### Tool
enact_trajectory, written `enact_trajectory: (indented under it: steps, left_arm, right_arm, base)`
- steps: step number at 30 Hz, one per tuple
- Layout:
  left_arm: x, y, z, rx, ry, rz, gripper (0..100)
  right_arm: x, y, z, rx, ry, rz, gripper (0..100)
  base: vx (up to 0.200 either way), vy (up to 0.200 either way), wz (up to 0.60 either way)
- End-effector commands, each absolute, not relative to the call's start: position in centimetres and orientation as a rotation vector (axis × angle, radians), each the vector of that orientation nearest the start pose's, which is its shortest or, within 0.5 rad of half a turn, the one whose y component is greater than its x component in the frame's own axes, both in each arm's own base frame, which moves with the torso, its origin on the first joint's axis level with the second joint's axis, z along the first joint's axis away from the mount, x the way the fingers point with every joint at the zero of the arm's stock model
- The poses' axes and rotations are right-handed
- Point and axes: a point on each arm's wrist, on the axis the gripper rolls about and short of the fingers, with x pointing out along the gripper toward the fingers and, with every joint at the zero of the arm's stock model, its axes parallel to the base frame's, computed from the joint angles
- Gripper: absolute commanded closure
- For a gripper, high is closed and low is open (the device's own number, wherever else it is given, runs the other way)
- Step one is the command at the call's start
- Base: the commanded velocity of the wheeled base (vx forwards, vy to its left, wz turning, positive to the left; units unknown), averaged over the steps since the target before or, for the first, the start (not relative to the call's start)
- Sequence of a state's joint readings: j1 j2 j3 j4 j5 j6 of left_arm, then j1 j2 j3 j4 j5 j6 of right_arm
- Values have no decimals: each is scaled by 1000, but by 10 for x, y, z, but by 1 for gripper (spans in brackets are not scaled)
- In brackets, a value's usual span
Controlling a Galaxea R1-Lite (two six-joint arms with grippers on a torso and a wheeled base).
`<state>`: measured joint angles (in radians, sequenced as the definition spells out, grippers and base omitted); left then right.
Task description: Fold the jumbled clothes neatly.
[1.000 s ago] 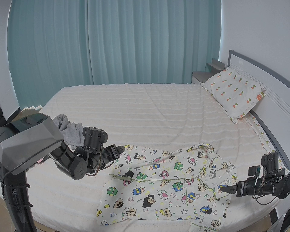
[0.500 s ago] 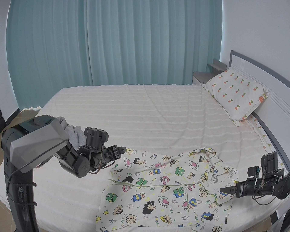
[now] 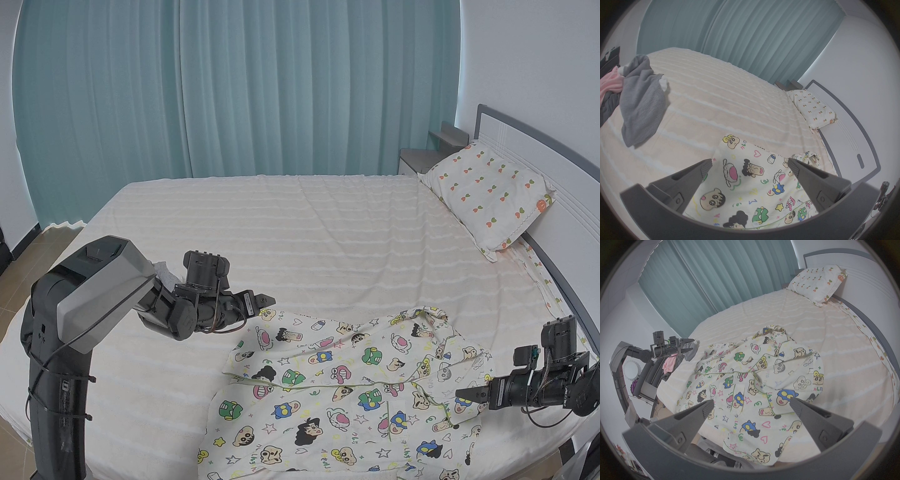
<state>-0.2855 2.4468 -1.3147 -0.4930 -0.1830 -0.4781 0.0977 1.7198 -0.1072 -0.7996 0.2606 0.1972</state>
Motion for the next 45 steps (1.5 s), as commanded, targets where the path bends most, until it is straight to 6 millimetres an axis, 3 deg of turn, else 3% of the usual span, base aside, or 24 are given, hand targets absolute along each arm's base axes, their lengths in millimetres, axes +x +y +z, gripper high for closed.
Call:
enact_trajectory:
  steps: [1,12,17,31,37,38,45]
  left_arm:
    - [444,-123,-22,-386,773,-272,0]
    - [457,-135,-51,-359,767,-259,0]
    - [464,-147,-52,-414,732,-251,0]
    - [474,-154,-57,-389,705,-223,0]
    - [478,-159,-71,-349,725,-205,0]
    - [479,-161,-72,-344,725,-208,100]
    - [481,-165,-71,-337,719,-202,100]
  right_arm:
    - [176,24,41,249,857,259,0]
    - [169,23,38,252,881,262,0]
    - [169,24,38,256,882,277,0]
    - [170,26,39,250,878,291,0]
    - [171,26,39,250,875,291,0]
    - [171,26,39,249,875,290,0]
    - [172,26,38,250,881,290,0]
  base:
    - [0,0,0]
    - [0,0,0]
    - [0,0,0]
    - [0,0,0]
    - [0,0,0]
    - [0,0,0]
    - [0,0,0]
